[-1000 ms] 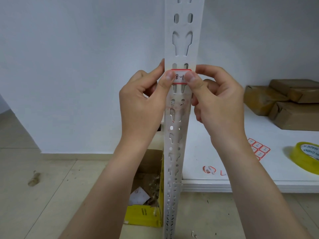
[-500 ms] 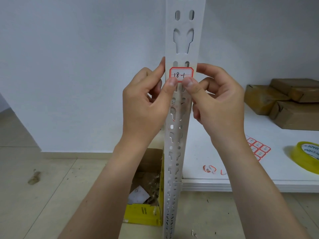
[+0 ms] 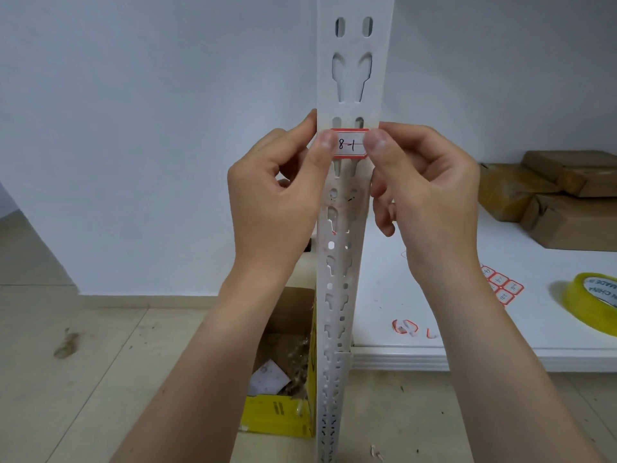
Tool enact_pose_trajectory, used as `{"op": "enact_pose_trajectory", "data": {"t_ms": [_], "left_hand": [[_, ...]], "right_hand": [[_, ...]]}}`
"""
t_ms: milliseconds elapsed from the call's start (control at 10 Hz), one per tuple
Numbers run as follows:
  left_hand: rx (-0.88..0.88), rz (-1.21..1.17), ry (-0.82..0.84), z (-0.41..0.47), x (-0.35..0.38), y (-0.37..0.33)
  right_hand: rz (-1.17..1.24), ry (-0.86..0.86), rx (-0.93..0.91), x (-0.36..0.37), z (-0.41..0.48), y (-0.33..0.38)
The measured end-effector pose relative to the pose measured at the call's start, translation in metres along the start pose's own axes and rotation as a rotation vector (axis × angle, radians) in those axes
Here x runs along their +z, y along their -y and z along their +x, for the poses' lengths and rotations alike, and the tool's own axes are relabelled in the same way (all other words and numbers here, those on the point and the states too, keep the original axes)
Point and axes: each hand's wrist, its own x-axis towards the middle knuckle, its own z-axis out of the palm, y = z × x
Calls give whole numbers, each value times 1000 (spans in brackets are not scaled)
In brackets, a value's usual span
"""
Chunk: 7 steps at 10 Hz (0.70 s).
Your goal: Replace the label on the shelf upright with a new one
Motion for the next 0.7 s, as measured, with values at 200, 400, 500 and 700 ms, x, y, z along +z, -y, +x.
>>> {"op": "enact_pose_trajectory", "data": {"t_ms": [200, 400, 500, 700], "left_hand": [[-113, -58, -70, 1, 6, -7], [-26, -29, -46, 3, 2, 2], [14, -4, 4, 3, -1, 7], [-2, 41, 134, -7, -7, 7]], "right_hand": [[-44, -47, -31, 10, 2, 0], [-124, -39, -60, 7, 3, 0], [-75, -28, -35, 5, 0, 0], [-151, 22, -29, 1, -16, 1]]}}
